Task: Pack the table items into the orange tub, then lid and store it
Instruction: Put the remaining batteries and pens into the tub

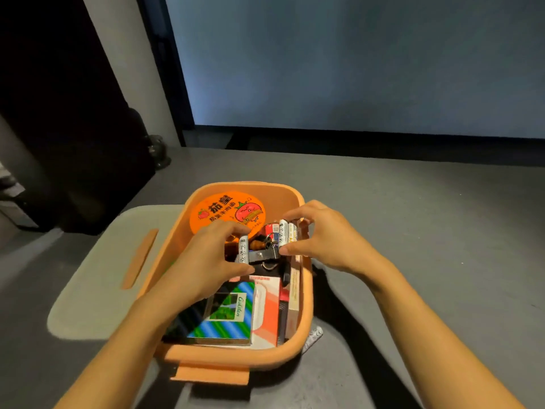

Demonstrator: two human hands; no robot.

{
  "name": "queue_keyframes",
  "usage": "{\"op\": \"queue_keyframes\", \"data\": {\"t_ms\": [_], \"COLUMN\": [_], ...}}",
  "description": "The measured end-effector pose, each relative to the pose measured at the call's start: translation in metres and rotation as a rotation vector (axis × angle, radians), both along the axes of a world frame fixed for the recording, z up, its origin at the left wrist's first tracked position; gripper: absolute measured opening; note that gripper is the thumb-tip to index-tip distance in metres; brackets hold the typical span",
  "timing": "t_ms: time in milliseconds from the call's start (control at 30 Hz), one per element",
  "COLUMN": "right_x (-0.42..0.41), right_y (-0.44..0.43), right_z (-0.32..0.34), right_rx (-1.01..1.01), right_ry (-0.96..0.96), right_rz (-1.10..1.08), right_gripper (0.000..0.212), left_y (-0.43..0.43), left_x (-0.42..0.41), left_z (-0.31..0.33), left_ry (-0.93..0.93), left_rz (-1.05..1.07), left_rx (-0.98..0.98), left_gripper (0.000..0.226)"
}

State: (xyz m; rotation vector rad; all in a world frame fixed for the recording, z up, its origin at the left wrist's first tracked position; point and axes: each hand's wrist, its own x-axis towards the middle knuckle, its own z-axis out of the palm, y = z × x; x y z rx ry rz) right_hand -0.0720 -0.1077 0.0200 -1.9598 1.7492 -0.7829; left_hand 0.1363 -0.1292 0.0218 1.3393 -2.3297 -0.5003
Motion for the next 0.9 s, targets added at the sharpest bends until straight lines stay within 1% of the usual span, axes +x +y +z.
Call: {"op": "queue_keyframes", "data": {"t_ms": [200, 333, 467, 633, 900], "right_x": [0.011, 0.011, 0.010, -0.002, -0.024], "right_y": [-0.023, -0.034, -0.044, -0.043, -0.023], "right_z": [-0.004, -0.007, -0.012, -0.012, -0.015], "right_rx": [0.058, 0.072, 0.078, 0.112, 0.068], "right_ry": [0.241, 0.305, 0.370, 0.255, 0.003], "right_rz": [-0.122, -0.131, -0.122, -0.144, -0.222], "right_gripper": [0.058, 0.055, 0.057, 0.066, 0.061], "left_y": [-0.040, -0.058, -0.071, -0.078, -0.082], "left_x": [-0.004, -0.015, -0.025, -0.033, -0.039], "left_z": [0.000, -0.002, -0.005, -0.010, -0.010], "left_ry": [-0.022, -0.054, -0.084, -0.121, -0.189], "left_rz": [-0.165, -0.196, -0.225, -0.255, -0.251], "left_rx": [0.031, 0.021, 0.031, 0.060, 0.083], "left_gripper": [0.060, 0.060, 0.060, 0.060, 0.064]}}
